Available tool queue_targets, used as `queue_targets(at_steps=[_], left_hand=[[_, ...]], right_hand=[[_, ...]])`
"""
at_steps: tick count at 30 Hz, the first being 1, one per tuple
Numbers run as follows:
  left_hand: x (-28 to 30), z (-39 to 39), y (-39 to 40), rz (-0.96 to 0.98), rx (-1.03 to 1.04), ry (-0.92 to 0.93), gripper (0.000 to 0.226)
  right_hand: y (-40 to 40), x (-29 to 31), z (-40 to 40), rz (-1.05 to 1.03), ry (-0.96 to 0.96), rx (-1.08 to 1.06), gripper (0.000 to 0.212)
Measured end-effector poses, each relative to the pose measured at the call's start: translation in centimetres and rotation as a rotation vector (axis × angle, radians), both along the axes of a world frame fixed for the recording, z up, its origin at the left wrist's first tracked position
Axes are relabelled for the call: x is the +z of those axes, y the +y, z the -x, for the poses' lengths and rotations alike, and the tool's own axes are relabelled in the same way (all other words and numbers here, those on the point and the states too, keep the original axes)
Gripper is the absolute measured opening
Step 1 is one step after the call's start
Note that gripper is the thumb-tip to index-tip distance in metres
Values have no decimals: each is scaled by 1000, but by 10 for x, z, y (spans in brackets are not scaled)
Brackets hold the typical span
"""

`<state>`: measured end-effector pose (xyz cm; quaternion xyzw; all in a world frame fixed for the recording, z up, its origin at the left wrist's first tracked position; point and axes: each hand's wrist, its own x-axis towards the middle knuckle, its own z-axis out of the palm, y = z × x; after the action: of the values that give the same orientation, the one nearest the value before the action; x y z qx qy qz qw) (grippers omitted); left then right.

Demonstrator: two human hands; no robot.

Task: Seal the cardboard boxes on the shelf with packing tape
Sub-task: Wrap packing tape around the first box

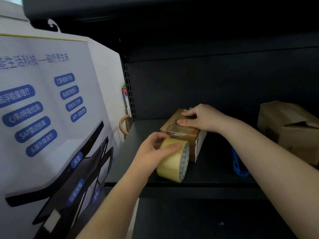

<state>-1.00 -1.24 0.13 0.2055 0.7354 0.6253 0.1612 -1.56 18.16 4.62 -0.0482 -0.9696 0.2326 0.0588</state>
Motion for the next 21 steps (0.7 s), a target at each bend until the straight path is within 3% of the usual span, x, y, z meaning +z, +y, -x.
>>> queue_targets(at_steps=[3,7,11,13,16,19,21], left_hand=[[-4,-1,-6,-63,-170,-94,76],[-7,-3,-5,-33,-245,-48,65],[-9,-6,-2,-100,-100,-26,55],[-12,-11,1,-138,-161,-88,52],[-14,-12,5,-142,-159,-94,79],[-6,-6,11,-33,-256,-37,84],[2,-2,13,-18,-344,-128,85]], right_hand=[[6,-7,2,76,-3,47,63],[10,-12,6,177,16,57,62],[13,-15,11,228,33,76,61],[14,-15,12,258,29,84,60],[16,-12,15,242,-5,107,57],[19,-9,19,243,-49,137,55],[21,-8,23,255,-61,146,54]])
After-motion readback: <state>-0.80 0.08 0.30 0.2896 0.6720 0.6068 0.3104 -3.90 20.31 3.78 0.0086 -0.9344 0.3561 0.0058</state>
